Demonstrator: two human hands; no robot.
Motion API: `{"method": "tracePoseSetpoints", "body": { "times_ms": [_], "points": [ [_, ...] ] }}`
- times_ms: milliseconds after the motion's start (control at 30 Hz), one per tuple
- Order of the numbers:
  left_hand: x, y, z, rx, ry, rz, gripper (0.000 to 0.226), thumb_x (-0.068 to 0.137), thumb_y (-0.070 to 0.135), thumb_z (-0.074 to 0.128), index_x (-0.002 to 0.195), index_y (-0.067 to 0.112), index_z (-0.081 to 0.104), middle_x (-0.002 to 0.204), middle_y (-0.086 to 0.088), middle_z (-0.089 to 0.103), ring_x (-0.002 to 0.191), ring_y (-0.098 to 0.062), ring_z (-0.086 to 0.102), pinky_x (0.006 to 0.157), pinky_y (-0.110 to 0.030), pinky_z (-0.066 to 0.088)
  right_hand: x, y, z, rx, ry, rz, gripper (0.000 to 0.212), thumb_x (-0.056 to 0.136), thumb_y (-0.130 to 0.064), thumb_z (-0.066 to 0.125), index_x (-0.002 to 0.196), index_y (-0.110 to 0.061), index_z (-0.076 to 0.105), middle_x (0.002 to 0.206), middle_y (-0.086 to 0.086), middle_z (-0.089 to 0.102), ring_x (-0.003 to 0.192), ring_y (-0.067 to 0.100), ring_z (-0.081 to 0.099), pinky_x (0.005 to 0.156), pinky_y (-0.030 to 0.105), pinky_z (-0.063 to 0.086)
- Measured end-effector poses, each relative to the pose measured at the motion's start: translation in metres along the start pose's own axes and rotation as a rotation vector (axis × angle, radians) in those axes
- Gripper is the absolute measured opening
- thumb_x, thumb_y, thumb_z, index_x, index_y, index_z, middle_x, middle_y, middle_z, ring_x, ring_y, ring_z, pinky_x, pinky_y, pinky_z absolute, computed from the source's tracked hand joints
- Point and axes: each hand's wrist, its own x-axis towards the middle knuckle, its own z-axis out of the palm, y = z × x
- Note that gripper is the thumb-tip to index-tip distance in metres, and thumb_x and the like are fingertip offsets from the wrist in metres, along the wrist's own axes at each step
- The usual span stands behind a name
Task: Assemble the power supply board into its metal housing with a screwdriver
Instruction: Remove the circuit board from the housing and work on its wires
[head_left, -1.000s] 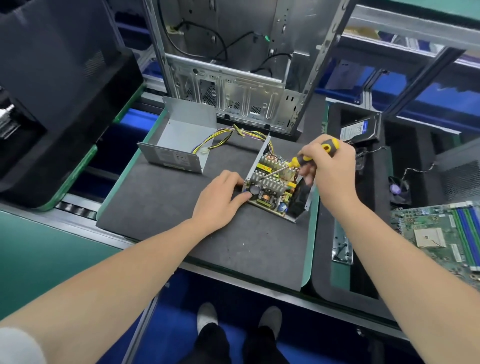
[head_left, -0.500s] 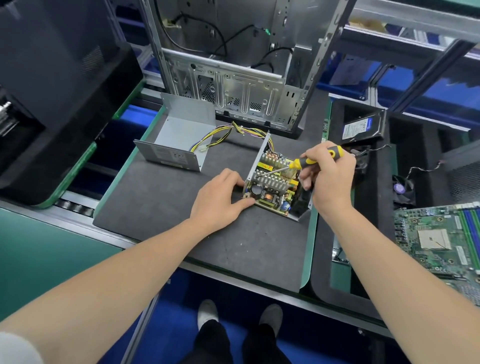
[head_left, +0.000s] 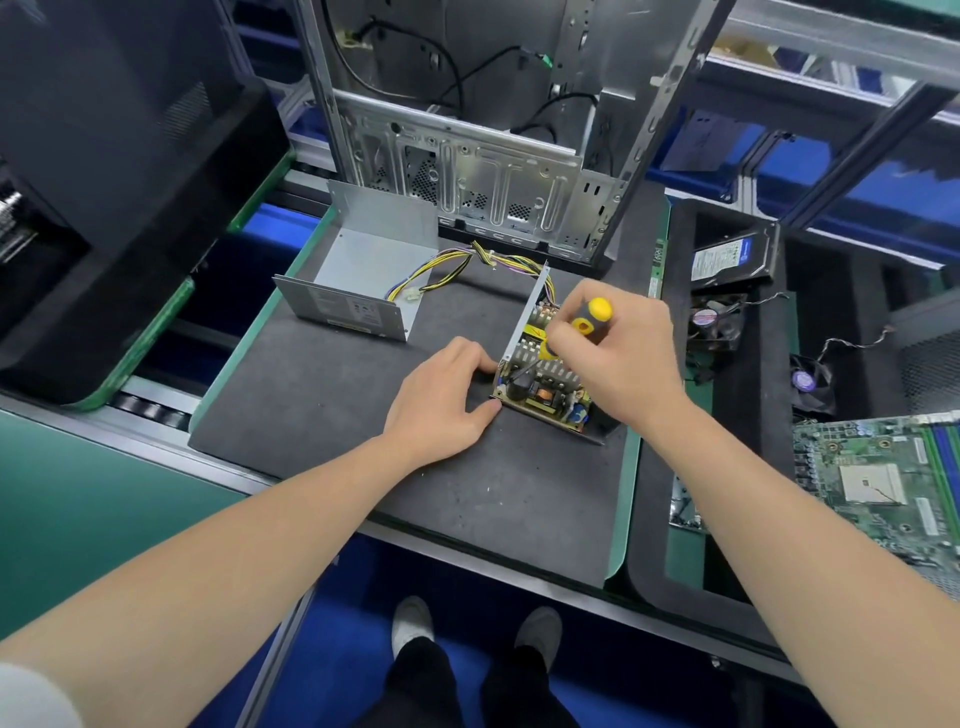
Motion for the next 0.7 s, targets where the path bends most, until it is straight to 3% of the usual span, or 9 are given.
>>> {"method": "tracePoseSetpoints", "body": {
  "times_ms": [200,500,700],
  "points": [
    [0.0,0.001,-0.001,0.018,-0.004,-0.005,0.033,0.083,0.044,0.071,0.106,0.043,0.046,0.111,0.022,0.049,0.098,-0.004,0.055,0.074,-0.028,0.04,0.003,-0.007,0.009,-0.089,-0.147,-0.02,0.011,0.079,-0.025,0.064,0.073,-0.016,0.066,0.061,-0.001,0.063,0.064,0.02,0.054,0.06,0.028,0.042],
    [0.0,0.003,-0.003,0.009,-0.008,0.006,0.037,0.083,0.045,0.069,0.099,0.05,0.036,0.105,0.025,0.044,0.096,-0.005,0.055,0.072,-0.03,0.041,0.004,-0.007,0.014,-0.158,-0.231,-0.018,0.012,0.086,-0.019,0.069,0.076,-0.013,0.065,0.061,0.001,0.059,0.063,0.022,0.051,0.061,0.032,0.041],
    [0.0,0.002,-0.002,0.012,-0.004,0.004,0.033,0.082,0.044,0.07,0.103,0.042,0.045,0.107,0.021,0.049,0.099,-0.007,0.055,0.074,-0.032,0.043,0.003,-0.006,0.015,-0.173,-0.239,-0.013,0.011,0.087,-0.02,0.069,0.078,-0.013,0.066,0.062,-0.001,0.061,0.066,0.026,0.055,0.063,0.034,0.047]
  ]
}}
